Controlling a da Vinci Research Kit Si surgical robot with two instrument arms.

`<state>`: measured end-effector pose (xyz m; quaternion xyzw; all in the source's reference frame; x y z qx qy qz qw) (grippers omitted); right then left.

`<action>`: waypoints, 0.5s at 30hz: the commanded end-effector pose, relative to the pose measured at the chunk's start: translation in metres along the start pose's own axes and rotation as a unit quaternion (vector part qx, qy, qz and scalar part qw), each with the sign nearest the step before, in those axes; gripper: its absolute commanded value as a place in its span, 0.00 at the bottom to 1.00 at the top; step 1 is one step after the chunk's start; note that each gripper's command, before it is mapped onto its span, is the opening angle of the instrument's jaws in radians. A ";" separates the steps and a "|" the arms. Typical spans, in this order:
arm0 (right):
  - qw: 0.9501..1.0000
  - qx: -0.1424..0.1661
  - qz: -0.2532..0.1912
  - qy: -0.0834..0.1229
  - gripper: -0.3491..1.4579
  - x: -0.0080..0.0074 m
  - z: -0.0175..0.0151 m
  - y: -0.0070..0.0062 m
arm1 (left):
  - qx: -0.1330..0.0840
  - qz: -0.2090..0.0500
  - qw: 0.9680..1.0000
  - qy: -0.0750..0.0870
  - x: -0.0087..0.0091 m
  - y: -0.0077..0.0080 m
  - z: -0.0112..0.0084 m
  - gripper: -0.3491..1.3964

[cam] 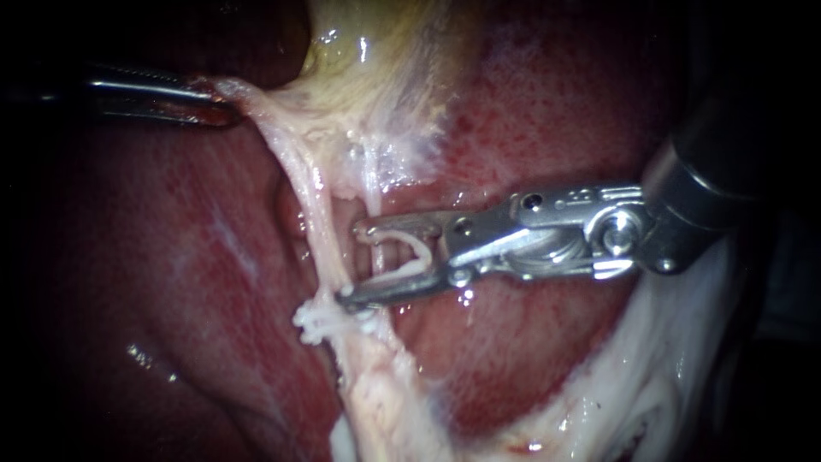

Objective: Clipping third clip left tube

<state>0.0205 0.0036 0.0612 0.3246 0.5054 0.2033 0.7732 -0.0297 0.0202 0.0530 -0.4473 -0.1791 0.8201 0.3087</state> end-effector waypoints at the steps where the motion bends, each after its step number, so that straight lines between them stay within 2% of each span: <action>1: 1.000 0.001 0.001 -0.001 0.47 -0.0003 0.0000 0.0002 | 0.000 0.000 1.000 0.000 0.0000 0.0000 0.0000 0.00; 7: 1.000 0.009 0.016 0.001 0.47 -0.0012 0.0001 0.0012 | 0.000 0.000 1.000 0.000 0.0000 0.0000 0.0001 0.00; 11: 0.999 0.035 0.025 0.018 0.47 -0.0010 0.0006 0.0014 | 0.001 0.000 1.000 0.000 0.0000 0.0000 0.0001 0.00; 15: 0.997 0.064 0.038 0.035 0.47 -0.0003 0.0020 0.0014 | 0.002 0.000 1.000 0.000 0.0000 0.0000 0.0002 0.00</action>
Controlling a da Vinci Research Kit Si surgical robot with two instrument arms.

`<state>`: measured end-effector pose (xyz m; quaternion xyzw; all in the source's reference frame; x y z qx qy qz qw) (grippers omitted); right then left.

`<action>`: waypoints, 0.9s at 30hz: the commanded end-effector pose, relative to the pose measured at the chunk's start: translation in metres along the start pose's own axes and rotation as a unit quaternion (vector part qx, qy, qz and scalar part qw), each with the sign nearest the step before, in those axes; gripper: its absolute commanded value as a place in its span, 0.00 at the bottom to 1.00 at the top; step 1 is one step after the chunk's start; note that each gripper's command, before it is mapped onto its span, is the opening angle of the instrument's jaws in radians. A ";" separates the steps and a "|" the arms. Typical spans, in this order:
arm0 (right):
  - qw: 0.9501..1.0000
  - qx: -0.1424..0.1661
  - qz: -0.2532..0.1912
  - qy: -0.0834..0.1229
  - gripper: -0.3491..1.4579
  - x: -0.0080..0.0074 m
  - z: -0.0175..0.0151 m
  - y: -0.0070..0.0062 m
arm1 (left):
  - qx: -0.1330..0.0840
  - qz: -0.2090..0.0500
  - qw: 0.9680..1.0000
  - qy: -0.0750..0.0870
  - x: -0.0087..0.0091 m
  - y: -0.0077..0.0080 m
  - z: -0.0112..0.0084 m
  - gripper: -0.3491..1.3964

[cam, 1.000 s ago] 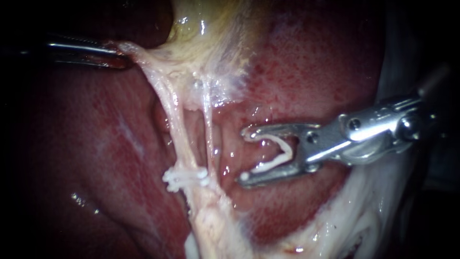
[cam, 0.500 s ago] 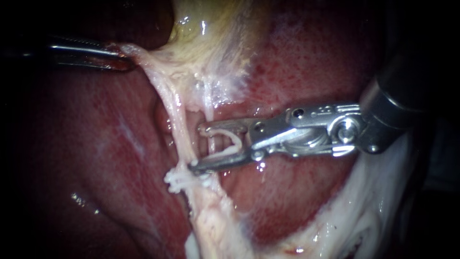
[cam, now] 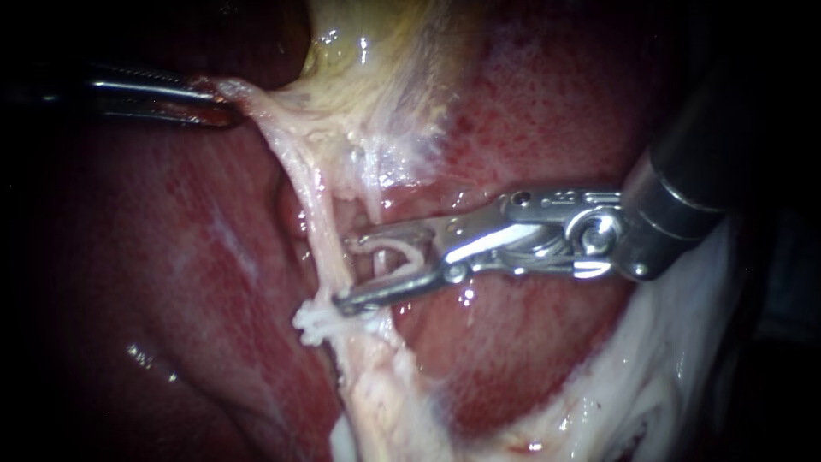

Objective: Clipping third clip left tube

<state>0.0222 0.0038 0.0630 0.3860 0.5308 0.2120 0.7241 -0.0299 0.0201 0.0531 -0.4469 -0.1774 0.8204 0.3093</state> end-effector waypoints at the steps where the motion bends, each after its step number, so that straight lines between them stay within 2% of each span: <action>1: 1.000 0.006 0.000 0.001 0.47 0.0002 0.0004 -0.0001 | 0.000 0.000 1.000 0.000 0.0000 0.0000 0.0000 0.00; 10: 0.999 0.027 0.001 0.024 0.47 0.0020 0.0034 -0.0008 | 0.001 0.000 1.000 0.000 0.0000 0.0000 0.0002 0.00; 13: 0.999 0.033 0.005 0.036 0.47 0.0029 0.0034 -0.0015 | 0.001 0.000 1.000 0.000 0.0000 0.0000 0.0002 0.00; 20: 0.998 0.042 0.013 0.051 0.45 0.0063 0.0024 -0.0038 | 0.001 0.000 1.000 0.000 0.0000 0.0000 0.0003 0.00; 22: 0.998 0.043 0.015 0.052 0.44 0.0068 0.0022 -0.0042 | 0.001 0.000 1.000 0.000 0.0000 0.0000 0.0003 0.00; 25: 0.997 0.045 0.025 0.052 0.37 0.0072 0.0018 -0.0045 | 0.001 0.000 1.000 0.000 0.0000 0.0000 0.0003 0.00; 27: 0.997 0.047 0.036 0.051 0.29 0.0071 0.0015 -0.0046 | 0.001 0.000 1.000 0.000 0.0000 0.0000 0.0003 0.00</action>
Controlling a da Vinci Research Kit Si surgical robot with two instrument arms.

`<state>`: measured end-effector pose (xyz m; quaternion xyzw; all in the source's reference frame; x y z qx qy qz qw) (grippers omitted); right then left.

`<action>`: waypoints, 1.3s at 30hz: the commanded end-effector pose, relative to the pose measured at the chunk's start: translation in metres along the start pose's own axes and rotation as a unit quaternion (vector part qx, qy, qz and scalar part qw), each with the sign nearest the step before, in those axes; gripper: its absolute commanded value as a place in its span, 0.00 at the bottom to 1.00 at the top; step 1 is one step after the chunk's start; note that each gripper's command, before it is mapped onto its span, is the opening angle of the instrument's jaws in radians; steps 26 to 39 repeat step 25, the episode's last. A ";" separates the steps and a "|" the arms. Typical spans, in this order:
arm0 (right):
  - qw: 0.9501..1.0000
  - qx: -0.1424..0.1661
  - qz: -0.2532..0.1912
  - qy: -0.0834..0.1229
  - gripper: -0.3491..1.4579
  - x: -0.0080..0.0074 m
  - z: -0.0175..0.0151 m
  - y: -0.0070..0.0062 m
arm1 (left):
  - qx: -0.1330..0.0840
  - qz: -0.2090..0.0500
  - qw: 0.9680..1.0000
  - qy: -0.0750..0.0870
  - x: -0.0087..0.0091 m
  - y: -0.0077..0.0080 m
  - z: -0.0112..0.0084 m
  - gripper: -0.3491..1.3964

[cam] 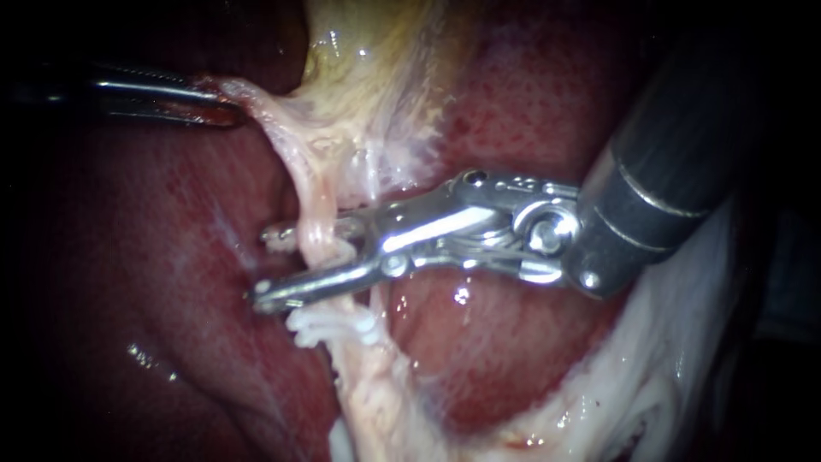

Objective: Clipping third clip left tube

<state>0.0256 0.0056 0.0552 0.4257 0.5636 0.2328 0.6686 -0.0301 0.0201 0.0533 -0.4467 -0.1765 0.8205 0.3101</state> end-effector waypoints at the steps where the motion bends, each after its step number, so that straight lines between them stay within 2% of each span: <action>1: 1.000 0.001 0.001 -0.002 0.24 -0.0001 -0.0002 0.0000 | 0.000 0.000 1.000 0.000 0.0000 0.0000 0.0000 0.00; 8: 1.000 0.002 0.027 -0.002 0.00 -0.0004 -0.0010 0.0003 | 0.000 0.000 1.000 0.000 0.0000 0.0000 0.0000 0.00; 10: 0.998 0.001 0.060 -0.001 0.00 -0.0006 -0.0012 0.0002 | 0.000 0.000 1.000 0.000 0.0000 0.0000 0.0000 0.00; 14: 0.998 -0.001 0.068 0.000 0.00 -0.0007 -0.0014 0.0000 | 0.000 0.000 1.000 0.000 0.0000 0.0000 0.0001 0.00; 24: 0.998 -0.002 0.067 0.000 0.00 -0.0010 -0.0012 0.0003 | 0.000 0.000 1.000 0.000 0.0000 -0.0001 0.0001 0.00; 25: 0.998 0.005 0.067 -0.003 0.03 -0.0012 -0.0010 0.0006 | 0.000 0.000 1.000 0.000 0.0000 -0.0002 0.0002 0.00; 39: 0.998 0.005 0.067 -0.003 0.03 -0.0012 -0.0010 0.0006 | 0.000 0.000 1.000 0.000 0.0000 -0.0002 0.0002 0.00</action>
